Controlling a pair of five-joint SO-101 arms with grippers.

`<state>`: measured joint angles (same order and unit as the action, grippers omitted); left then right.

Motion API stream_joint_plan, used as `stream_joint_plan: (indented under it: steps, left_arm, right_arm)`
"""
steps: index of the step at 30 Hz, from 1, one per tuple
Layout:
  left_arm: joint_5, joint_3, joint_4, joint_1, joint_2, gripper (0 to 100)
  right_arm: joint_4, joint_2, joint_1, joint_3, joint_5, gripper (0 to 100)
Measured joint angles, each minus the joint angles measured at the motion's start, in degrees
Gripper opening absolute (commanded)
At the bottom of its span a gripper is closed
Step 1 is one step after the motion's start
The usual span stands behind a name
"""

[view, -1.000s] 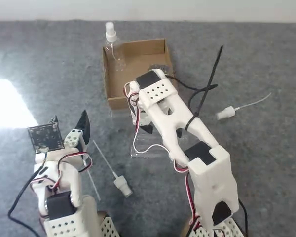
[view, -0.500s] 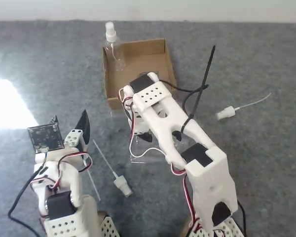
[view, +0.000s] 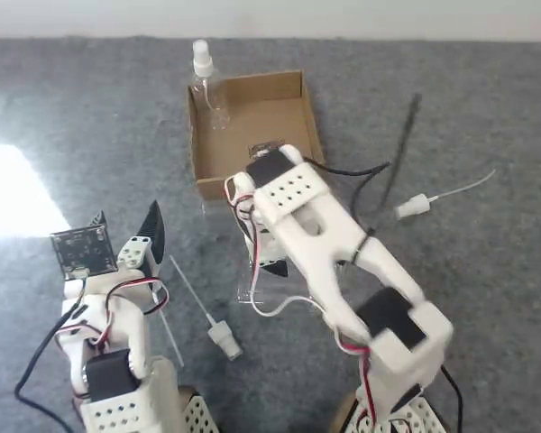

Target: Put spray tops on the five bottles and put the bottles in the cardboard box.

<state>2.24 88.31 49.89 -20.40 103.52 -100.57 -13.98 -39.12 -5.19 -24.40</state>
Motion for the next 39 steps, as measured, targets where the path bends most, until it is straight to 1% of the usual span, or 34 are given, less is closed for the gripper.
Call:
stream_joint_plan:
  steps: [3,5,6,8,11,14,18,23,30,33,35,39]
  left_arm:
    - [0.0,0.0,0.0,0.0,0.0,26]
    - [0.0,0.0,0.0,0.0,0.0,26]
    - [0.0,0.0,0.0,0.0,0.0,26]
    - [0.0,0.0,0.0,-0.79,0.0,26]
    - [0.0,0.0,-0.7,-3.6,0.0,26]
    - [0.0,0.0,-2.29,-5.19,0.0,26]
    - [0.0,0.0,-2.73,-6.15,0.0,26]
    - [0.0,0.0,-2.81,-6.33,0.0,26]
    - [0.62,0.0,-2.81,-7.74,0.0,26]
    - [1.23,0.0,-2.81,-7.74,0.0,26]
    - [1.41,0.0,-2.81,-7.74,0.0,26]
    - [1.58,0.0,-2.81,-7.74,0.0,26]
  right_arm:
    - [0.0,6.86,-0.18,3.34,0.7,30.3]
    - [0.0,10.73,-1.85,5.01,0.7,27.5]
    - [0.0,12.4,-2.64,5.89,0.7,24.1]
    - [0.62,15.21,-4.66,8.0,0.7,14.0]
    - [5.36,17.67,-7.74,11.52,0.7,0.0]
    - [12.57,18.37,-8.09,13.63,0.7,3.4]
    - [19.6,18.46,-8.26,16.79,0.7,0.5]
    - [27.25,18.46,-8.26,20.13,0.7,0.7]
    - [32.88,18.46,-13.63,20.48,0.62,0.7]
    - [36.13,18.46,-16.0,23.74,0.62,0.7]
    - [39.65,18.46,-16.88,27.69,2.11,0.7]
    - [44.13,18.46,-17.23,35.16,9.14,0.7]
